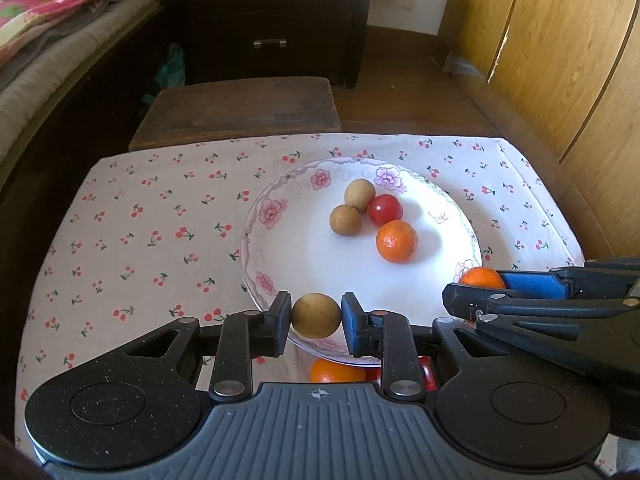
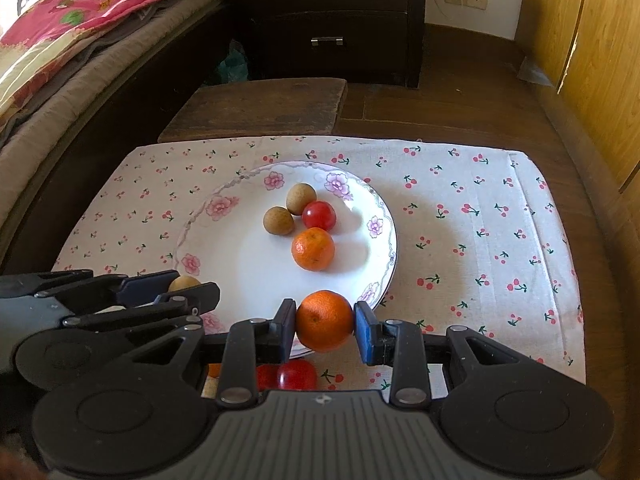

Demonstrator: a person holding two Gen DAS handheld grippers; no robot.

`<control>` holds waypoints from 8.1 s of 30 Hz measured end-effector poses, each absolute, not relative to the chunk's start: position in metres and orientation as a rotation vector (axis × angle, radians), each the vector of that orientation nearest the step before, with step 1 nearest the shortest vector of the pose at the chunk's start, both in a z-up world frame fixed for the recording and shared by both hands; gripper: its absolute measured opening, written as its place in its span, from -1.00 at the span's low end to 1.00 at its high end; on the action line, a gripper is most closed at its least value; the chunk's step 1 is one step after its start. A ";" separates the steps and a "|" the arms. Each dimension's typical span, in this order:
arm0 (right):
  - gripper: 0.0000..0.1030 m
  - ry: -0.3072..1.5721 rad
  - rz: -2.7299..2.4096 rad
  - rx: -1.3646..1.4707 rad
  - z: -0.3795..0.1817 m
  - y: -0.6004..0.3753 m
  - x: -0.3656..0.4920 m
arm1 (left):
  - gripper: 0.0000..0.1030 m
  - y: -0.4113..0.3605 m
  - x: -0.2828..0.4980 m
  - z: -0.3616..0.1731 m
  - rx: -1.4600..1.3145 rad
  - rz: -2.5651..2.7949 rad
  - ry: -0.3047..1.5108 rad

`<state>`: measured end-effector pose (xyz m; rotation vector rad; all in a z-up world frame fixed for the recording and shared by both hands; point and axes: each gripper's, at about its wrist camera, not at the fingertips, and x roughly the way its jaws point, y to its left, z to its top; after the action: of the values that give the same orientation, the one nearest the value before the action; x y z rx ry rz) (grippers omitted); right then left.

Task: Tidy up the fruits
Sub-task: 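Open the left tool to drop the kiwi while the right tool releases the mandarin into the bowl, then withdraw both tools from the bowl toward the remaining loose fruit, then close the right tool on a red tomato beside the bowl, then close the left tool on the brown kiwi while the right tool holds the tomato, then carry the kiwi and tomato over the white bowl with both tools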

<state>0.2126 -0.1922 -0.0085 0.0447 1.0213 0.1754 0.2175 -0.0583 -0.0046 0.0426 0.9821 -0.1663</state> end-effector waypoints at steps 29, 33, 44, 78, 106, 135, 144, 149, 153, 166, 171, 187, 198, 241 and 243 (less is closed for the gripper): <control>-0.36 1.027 0.165 0.021 -0.016 -0.186 0.221 | -0.28 -0.054 0.221 -0.009 0.045 -0.144 0.986; -0.34 1.024 0.160 0.023 -0.017 -0.187 0.222 | -0.21 -0.053 0.222 -0.008 0.039 -0.142 0.985; -0.32 1.017 0.153 0.033 -0.014 -0.190 0.220 | -0.13 -0.050 0.221 -0.005 0.030 -0.136 0.980; -0.32 1.091 0.187 0.006 -0.024 -0.182 0.186 | -0.03 -0.046 0.185 -0.001 0.053 -0.175 1.003; -0.32 1.161 0.193 0.016 -0.053 -0.171 0.199 | -0.01 -0.039 0.185 -0.009 0.057 -0.169 1.035; -0.38 1.163 0.185 -0.014 -0.055 -0.168 0.195 | 0.08 -0.035 0.182 -0.011 0.064 -0.181 1.047; -0.44 1.140 0.192 -0.007 -0.045 -0.176 0.188 | 0.08 -0.036 0.177 -0.009 0.041 -0.207 1.058; -0.45 1.133 0.190 -0.006 -0.042 -0.179 0.186 | 0.02 -0.040 0.171 -0.007 -0.007 -0.253 1.067; -0.45 1.132 0.185 -0.003 -0.042 -0.185 0.184 | 0.02 -0.046 0.169 -0.009 -0.004 -0.262 1.074; -0.45 1.151 0.171 0.012 -0.045 -0.199 0.183 | 0.00 -0.066 0.172 -0.031 -0.009 -0.287 1.125; -0.45 1.161 0.171 0.016 -0.046 -0.203 0.184 | 0.00 -0.072 0.174 -0.036 0.007 -0.278 1.124; -0.45 1.169 0.187 0.002 -0.044 -0.202 0.182 | -0.32 -0.070 0.173 -0.036 0.026 -0.245 1.100; -0.45 1.167 0.193 -0.012 -0.038 -0.197 0.164 | -0.33 -0.065 0.155 -0.033 0.030 -0.251 1.112; -0.44 1.071 0.182 0.003 -0.003 -0.183 0.118 | -0.36 -0.055 0.122 0.006 0.029 -0.258 1.025; -0.44 1.063 0.176 0.007 -0.001 -0.183 0.122 | -0.36 -0.055 0.124 0.008 0.029 -0.252 1.013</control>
<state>0.1216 -0.1829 -0.0014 0.0071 1.0631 0.1764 0.1242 -0.0548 0.0081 0.0291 1.0128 -0.2516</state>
